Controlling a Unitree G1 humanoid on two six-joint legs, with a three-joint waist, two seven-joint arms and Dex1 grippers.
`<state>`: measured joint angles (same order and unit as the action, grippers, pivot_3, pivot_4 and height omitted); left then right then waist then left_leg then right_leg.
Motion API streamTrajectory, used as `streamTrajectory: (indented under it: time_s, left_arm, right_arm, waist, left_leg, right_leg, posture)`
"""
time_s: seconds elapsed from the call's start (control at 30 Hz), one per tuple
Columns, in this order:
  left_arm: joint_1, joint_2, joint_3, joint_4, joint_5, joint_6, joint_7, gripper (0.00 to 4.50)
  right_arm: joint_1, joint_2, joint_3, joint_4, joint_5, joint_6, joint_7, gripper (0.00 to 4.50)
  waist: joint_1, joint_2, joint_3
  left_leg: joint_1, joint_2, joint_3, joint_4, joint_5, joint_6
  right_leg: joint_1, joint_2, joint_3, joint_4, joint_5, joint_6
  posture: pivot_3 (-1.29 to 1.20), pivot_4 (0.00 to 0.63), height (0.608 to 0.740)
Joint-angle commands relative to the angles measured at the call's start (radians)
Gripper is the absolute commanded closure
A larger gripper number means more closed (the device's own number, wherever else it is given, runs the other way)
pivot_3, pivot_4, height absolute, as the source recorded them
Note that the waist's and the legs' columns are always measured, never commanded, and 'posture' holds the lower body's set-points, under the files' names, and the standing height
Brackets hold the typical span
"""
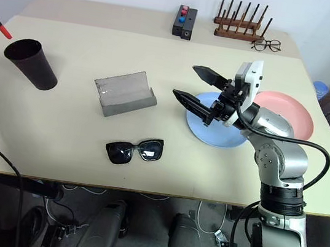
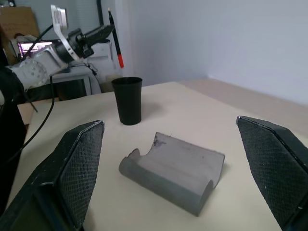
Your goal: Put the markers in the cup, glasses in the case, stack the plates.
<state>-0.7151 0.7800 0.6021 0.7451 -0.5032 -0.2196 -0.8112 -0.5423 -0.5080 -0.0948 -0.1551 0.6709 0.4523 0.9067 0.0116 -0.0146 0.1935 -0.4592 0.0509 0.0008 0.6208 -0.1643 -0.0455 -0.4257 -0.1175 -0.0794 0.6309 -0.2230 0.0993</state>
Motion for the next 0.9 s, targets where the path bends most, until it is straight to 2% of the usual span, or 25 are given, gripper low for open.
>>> streamTrajectory:
  time_s: [0.03,0.43,0.53,0.73,0.77,0.9]
  left_arm:
    - [0.006,0.001,0.017,0.012,-0.015,-0.022,0.007,4.47]
    - [0.010,-0.040,-0.015,0.097,0.004,-0.031,0.003,4.47]
    - [0.013,-0.038,-0.019,0.109,0.004,-0.035,-0.001,3.29]
    - [0.016,-0.038,-0.019,0.087,0.004,-0.032,0.008,0.24]
    - [0.015,-0.037,-0.020,0.075,0.004,-0.029,0.010,0.06]
    - [0.033,-0.036,-0.041,-0.051,-0.029,0.052,-0.033,0.06]
  right_arm:
    - [-0.014,-0.003,-0.016,-0.034,0.006,-0.010,-0.002,0.00]
    - [-0.004,-0.018,-0.013,-0.047,-0.005,-0.011,-0.008,0.00]
    - [-0.001,-0.019,-0.012,-0.051,-0.011,-0.015,-0.012,0.00]
    - [0.004,-0.019,-0.015,-0.052,-0.018,-0.015,-0.010,0.00]
    - [0.005,-0.019,-0.015,-0.051,-0.019,-0.016,-0.010,0.00]
    - [0.004,-0.019,-0.016,-0.045,-0.022,-0.018,-0.008,0.00]
  waist:
    - [0.000,0.000,0.000]
    - [0.000,0.000,0.000]
    - [-0.001,0.000,0.000]
    - [0.000,0.000,0.000]
    - [0.000,0.000,0.000]
    - [-0.001,0.000,0.000]
  left_leg:
    - [0.000,0.000,0.000,0.000,0.000,0.000]
    - [0.000,0.000,0.000,0.000,0.000,0.000]
    - [0.000,0.000,0.000,0.000,0.000,0.000]
    - [0.000,0.000,0.000,0.000,0.000,0.000]
    - [0.000,0.000,0.000,0.000,0.000,0.000]
    - [0.000,0.000,0.000,0.000,0.000,0.000]
  right_leg:
    - [0.000,0.000,0.000,0.000,0.000,0.000]
    - [0.000,0.000,0.000,0.000,0.000,0.000]
    - [0.000,0.000,0.000,0.000,0.000,0.000]
    - [0.000,0.000,0.000,0.000,0.000,0.000]
    - [0.000,0.000,0.000,0.000,0.000,0.000]
    - [0.000,0.000,0.000,0.000,0.000,0.000]
  posture:
    - [0.00,0.150,0.740]
    - [0.00,0.150,0.740]
    - [0.00,0.150,0.740]
    - [0.00,0.150,0.740]
    - [0.00,0.150,0.740]
    - [0.00,0.150,0.740]
